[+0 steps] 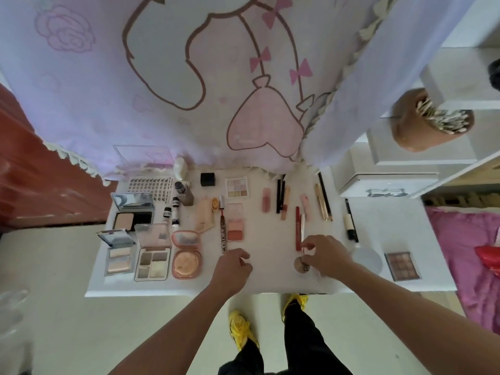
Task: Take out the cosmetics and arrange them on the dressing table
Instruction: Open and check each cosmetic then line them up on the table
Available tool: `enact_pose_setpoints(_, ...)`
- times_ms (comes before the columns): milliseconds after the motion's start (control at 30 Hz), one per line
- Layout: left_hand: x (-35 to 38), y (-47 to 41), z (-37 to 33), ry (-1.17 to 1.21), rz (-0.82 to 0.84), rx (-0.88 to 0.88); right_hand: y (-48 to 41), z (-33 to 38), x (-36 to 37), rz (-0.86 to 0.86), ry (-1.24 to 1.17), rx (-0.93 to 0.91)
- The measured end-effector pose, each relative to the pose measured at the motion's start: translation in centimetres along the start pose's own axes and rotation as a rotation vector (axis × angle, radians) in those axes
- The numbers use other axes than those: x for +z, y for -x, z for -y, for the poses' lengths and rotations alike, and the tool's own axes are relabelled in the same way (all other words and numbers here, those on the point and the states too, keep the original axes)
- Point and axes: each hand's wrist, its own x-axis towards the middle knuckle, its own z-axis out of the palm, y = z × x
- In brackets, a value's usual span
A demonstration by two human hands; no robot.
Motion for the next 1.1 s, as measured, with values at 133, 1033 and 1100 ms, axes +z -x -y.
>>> enact_pose_setpoints(133,0.8,0.1,-0.4,-0.005,0.029,0.019,1.1,-0.3,1.7,0.012,0.21,-0.082)
enact_pose_setpoints(1033,-7.9,-0.6,-6.6,0.803,0.217,-0.049,1.9,9.0,-8.9,-0.24,-0.312,-0.383)
enact_pose_setpoints(1100,-8.9,-0.4,-7.2,0.836,0.245,-0.007,2.4,9.8,-9.8,-0.243,-0.305,-0.425)
